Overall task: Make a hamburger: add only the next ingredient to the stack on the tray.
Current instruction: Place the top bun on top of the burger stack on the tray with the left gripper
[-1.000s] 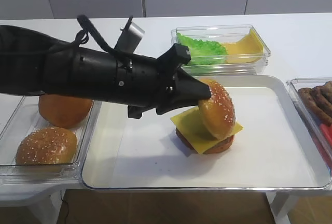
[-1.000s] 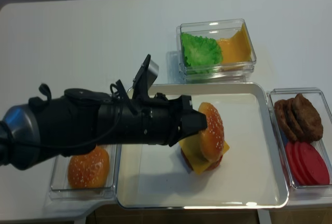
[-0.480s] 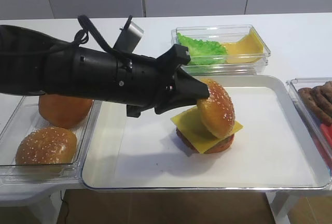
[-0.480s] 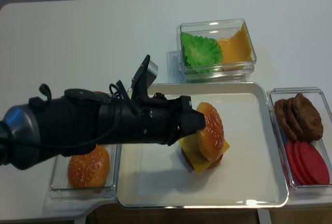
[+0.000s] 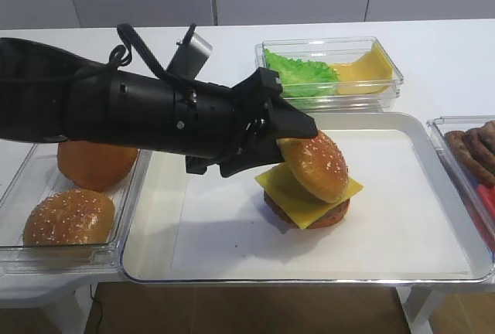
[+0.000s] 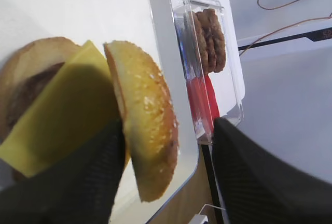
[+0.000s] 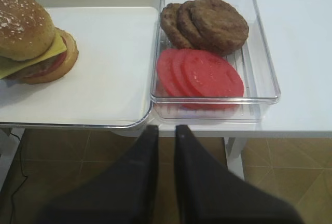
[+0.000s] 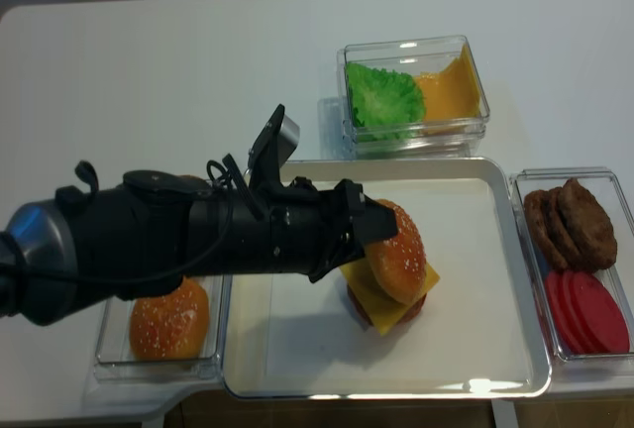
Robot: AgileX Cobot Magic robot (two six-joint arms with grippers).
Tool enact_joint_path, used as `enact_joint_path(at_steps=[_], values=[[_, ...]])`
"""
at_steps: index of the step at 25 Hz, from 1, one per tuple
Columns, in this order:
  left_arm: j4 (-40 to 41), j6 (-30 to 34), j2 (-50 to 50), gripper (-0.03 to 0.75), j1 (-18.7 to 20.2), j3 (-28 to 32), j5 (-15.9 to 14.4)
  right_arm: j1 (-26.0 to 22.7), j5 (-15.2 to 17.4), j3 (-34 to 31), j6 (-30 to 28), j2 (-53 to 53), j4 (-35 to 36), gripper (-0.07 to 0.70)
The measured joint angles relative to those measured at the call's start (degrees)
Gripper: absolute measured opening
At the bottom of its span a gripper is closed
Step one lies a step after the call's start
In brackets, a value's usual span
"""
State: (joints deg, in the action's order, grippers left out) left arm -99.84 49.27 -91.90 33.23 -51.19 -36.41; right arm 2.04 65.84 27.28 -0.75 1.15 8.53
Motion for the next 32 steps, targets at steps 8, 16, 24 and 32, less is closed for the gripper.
enact_joint_path(at_steps=[8, 16, 24, 32], values=[[1.1, 0.0, 0.0, 0.467, 0.0, 0.0, -0.3, 0.0, 0.0, 0.0, 0.2, 0.0, 0.0, 0.082], [3.6, 0.0, 0.0, 0.566, 0.0, 0.0, 2.3, 0.0, 0.0, 0.0, 0.3, 0.0, 0.0, 0.082], [5.9, 0.0, 0.0, 0.575, 0.0, 0.1, 3.4, 0.0, 0.0, 0.0, 0.3, 0.0, 0.0, 0.078], [7.0, -1.0, 0.0, 0.575, 1.1, 0.2, 3.4, 0.0, 0.0, 0.0, 0.4, 0.0, 0.0, 0.022]])
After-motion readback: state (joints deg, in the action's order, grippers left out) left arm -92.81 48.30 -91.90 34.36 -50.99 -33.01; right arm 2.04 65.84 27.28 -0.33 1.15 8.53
